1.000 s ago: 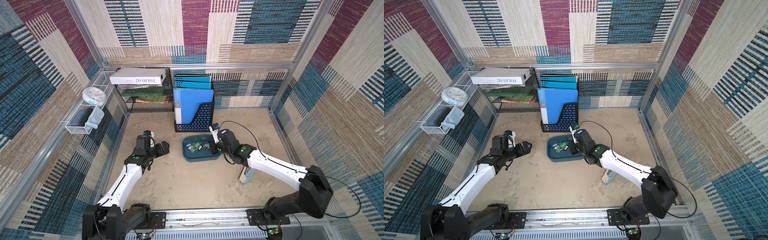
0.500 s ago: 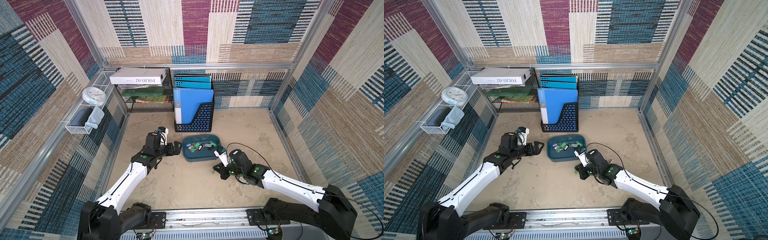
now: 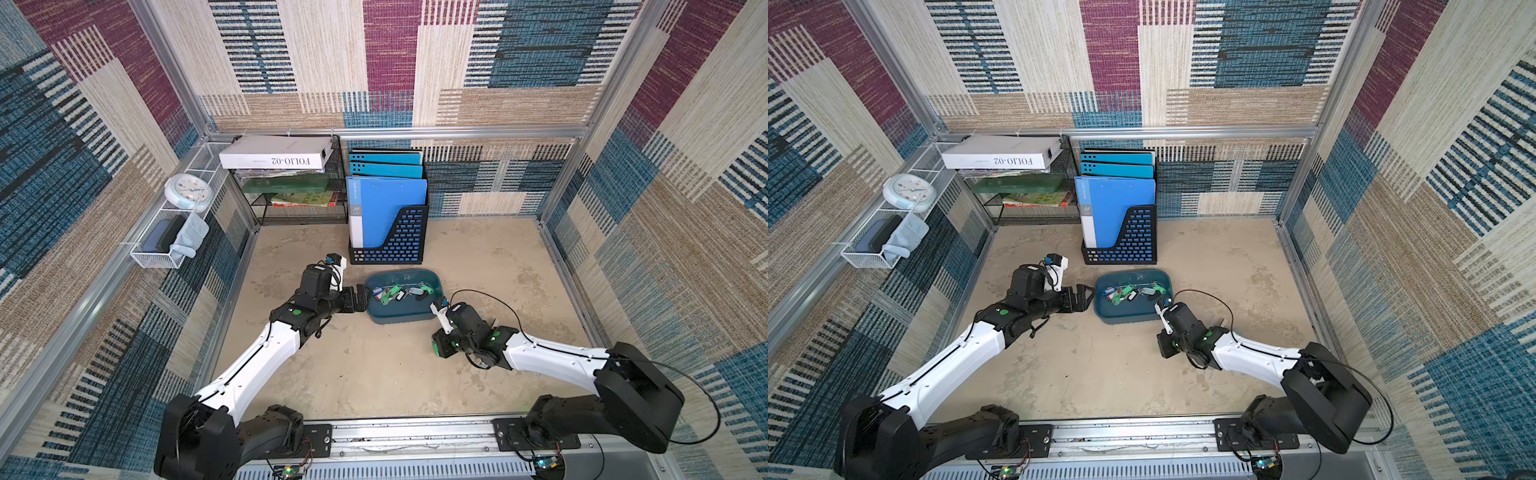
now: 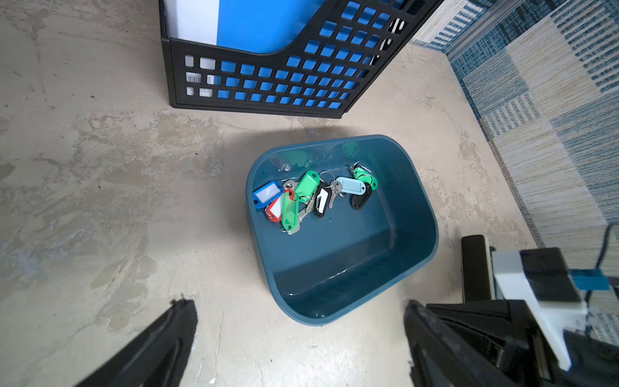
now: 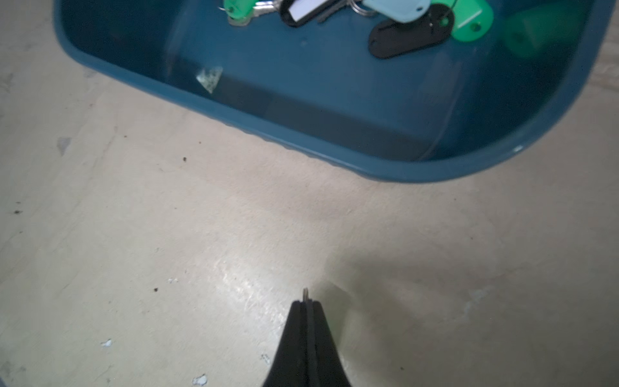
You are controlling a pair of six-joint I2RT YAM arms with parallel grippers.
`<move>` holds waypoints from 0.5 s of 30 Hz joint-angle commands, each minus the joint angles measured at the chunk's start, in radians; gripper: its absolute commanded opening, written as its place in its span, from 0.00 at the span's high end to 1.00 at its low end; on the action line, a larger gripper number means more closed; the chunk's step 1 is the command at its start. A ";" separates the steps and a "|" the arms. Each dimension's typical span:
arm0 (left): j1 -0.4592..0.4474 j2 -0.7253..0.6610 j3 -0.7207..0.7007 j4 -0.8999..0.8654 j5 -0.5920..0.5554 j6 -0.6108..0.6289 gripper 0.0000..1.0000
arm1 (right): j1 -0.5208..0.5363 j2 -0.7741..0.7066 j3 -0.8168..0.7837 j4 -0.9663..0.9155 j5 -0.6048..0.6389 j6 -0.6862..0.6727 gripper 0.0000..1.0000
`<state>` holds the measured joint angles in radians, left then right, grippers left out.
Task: Take the keys out of the storage box
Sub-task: Place the key at the center of the board.
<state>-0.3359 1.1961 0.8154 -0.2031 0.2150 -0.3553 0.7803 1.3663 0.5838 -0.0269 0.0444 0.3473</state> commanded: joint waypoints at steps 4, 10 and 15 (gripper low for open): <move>0.001 0.066 0.008 -0.007 -0.066 -0.036 0.01 | -0.001 0.068 0.033 0.025 0.100 0.035 1.00; 0.001 0.164 0.020 0.039 -0.015 -0.097 0.02 | -0.001 0.061 0.030 0.076 0.167 0.080 1.00; 0.000 0.191 0.051 0.026 -0.005 -0.089 0.01 | -0.001 0.052 0.004 0.137 0.208 0.100 0.97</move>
<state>-0.3359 1.3834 0.8528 -0.1917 0.1909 -0.4381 0.7784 1.4193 0.5938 0.0528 0.2077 0.4232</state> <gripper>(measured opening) 0.984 0.061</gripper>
